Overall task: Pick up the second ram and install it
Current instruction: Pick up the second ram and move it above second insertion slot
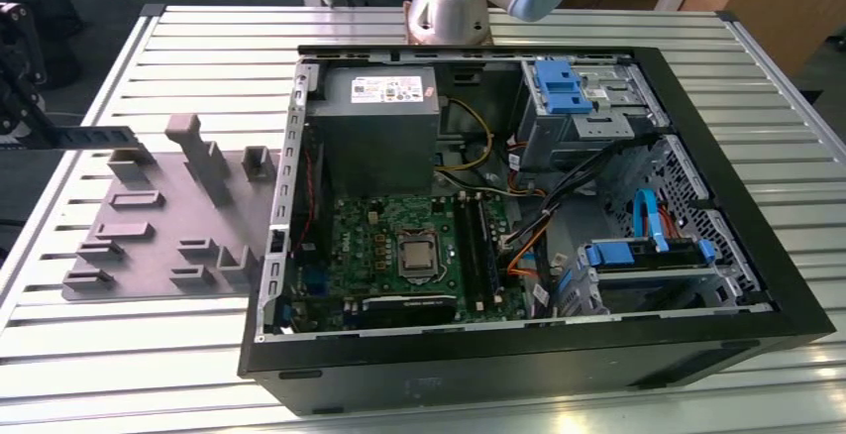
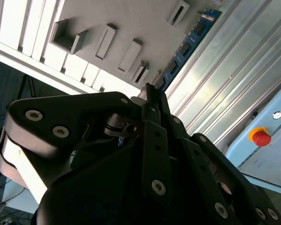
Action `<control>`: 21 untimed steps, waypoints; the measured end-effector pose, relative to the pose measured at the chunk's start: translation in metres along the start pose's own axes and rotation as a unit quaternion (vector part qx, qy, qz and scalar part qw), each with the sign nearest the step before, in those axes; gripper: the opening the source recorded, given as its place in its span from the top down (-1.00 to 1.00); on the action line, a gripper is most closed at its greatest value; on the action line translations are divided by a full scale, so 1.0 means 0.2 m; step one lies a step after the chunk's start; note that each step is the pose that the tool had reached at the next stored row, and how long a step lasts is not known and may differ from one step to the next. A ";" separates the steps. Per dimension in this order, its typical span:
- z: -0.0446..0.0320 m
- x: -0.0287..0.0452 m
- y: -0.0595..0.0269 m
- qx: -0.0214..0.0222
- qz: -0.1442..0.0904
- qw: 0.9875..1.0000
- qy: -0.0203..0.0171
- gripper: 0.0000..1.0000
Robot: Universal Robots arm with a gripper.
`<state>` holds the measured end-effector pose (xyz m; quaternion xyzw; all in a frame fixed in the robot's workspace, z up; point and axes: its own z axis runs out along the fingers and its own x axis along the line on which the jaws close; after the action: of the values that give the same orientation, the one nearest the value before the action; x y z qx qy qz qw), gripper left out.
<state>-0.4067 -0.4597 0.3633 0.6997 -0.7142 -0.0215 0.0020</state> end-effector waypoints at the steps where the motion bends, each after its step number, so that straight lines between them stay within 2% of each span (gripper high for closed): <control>1: -0.006 -0.001 0.000 0.000 0.000 1.000 0.000 0.72; 15: -0.092 -0.014 0.003 0.000 0.000 1.000 0.003 0.72; 21: -0.098 -0.015 0.004 0.000 0.000 1.000 0.003 0.72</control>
<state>-0.4067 -0.4573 0.3831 0.6996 -0.7142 -0.0190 0.0043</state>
